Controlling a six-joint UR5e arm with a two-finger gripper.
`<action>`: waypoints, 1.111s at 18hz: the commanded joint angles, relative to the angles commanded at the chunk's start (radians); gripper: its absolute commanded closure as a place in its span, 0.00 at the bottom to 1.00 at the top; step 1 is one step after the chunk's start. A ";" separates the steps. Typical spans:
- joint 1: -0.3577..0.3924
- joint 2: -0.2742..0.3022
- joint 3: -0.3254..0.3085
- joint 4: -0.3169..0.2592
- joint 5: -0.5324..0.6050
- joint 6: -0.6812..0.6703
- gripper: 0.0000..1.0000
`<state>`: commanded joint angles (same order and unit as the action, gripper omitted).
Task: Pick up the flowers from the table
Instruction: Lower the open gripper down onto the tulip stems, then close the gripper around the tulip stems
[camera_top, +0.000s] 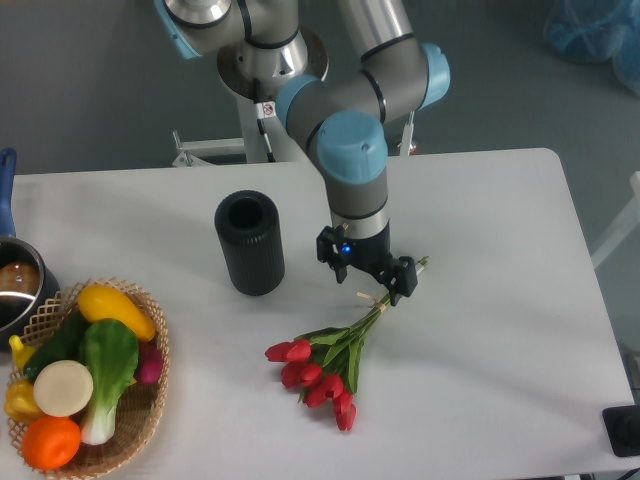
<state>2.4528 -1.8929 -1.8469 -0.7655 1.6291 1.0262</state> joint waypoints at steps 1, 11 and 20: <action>0.000 -0.002 -0.003 -0.002 -0.002 0.002 0.00; -0.029 -0.121 0.070 -0.002 -0.003 -0.029 0.02; -0.049 -0.221 0.159 0.000 -0.008 -0.077 0.04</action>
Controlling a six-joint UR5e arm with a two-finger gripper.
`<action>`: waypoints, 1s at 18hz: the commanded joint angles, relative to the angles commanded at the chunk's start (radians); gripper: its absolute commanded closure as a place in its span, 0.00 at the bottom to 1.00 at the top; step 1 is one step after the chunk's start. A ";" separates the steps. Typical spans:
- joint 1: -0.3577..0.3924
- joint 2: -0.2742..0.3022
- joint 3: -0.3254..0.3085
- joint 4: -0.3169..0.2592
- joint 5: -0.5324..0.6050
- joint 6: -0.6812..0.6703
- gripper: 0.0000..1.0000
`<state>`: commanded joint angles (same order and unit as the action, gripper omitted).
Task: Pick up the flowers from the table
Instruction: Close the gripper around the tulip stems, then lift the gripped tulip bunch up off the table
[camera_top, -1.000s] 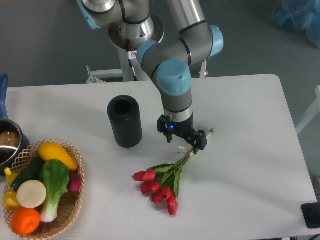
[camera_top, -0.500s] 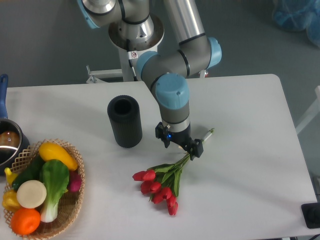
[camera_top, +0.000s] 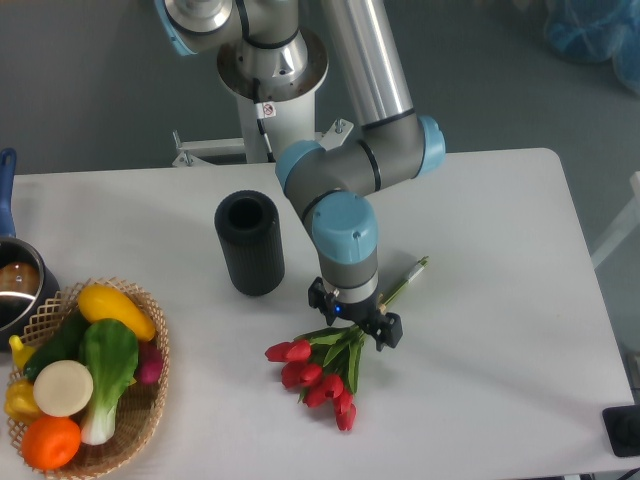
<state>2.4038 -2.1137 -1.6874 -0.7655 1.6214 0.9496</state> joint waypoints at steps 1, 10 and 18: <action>0.000 -0.002 0.002 0.000 0.000 -0.009 0.10; -0.006 -0.005 0.000 0.000 0.002 -0.028 1.00; 0.020 0.106 0.023 -0.023 0.000 -0.051 1.00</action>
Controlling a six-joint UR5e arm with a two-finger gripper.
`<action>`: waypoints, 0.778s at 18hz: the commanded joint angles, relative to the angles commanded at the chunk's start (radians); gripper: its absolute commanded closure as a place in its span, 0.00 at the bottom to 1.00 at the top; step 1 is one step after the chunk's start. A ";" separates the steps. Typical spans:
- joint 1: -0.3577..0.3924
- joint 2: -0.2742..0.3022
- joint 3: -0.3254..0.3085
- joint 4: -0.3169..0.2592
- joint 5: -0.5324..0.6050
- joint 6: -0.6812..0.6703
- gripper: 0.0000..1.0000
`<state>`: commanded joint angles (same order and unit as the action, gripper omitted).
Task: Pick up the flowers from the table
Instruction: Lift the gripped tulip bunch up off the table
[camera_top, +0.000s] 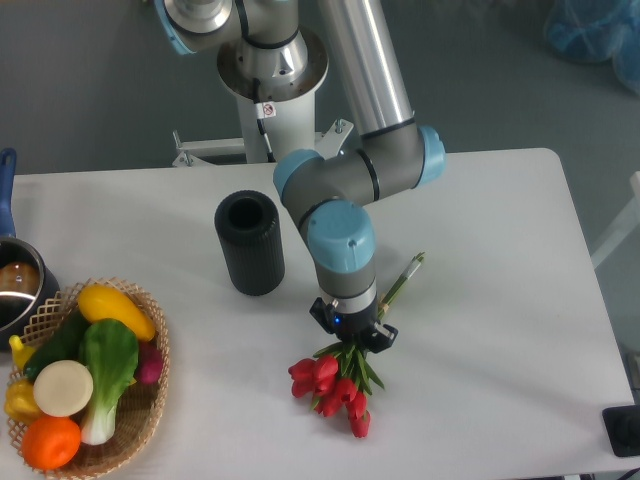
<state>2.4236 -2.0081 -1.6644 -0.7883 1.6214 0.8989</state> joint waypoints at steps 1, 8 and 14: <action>0.014 0.008 0.012 -0.024 -0.008 0.005 1.00; 0.012 0.075 0.141 -0.251 -0.028 0.023 1.00; 0.032 0.129 0.213 -0.370 -0.025 0.049 1.00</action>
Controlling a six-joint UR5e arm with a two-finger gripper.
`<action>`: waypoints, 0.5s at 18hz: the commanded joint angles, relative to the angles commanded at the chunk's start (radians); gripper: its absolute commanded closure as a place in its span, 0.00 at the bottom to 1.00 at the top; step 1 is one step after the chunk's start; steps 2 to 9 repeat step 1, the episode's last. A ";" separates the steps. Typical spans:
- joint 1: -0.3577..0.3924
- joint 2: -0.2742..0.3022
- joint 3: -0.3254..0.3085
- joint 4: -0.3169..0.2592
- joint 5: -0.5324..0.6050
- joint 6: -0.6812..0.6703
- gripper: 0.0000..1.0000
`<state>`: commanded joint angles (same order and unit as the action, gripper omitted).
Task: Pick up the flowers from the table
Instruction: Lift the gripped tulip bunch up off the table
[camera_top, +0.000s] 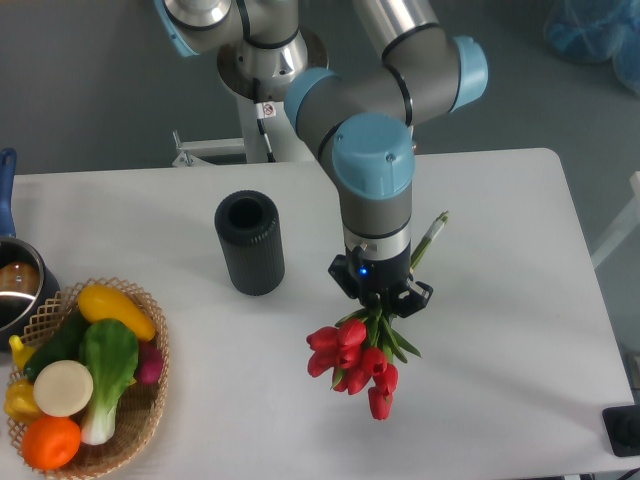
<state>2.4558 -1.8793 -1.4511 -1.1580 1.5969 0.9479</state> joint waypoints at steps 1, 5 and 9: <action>0.008 0.003 0.002 -0.009 -0.002 0.020 1.00; 0.008 0.003 0.002 -0.009 -0.002 0.020 1.00; 0.008 0.003 0.002 -0.009 -0.002 0.020 1.00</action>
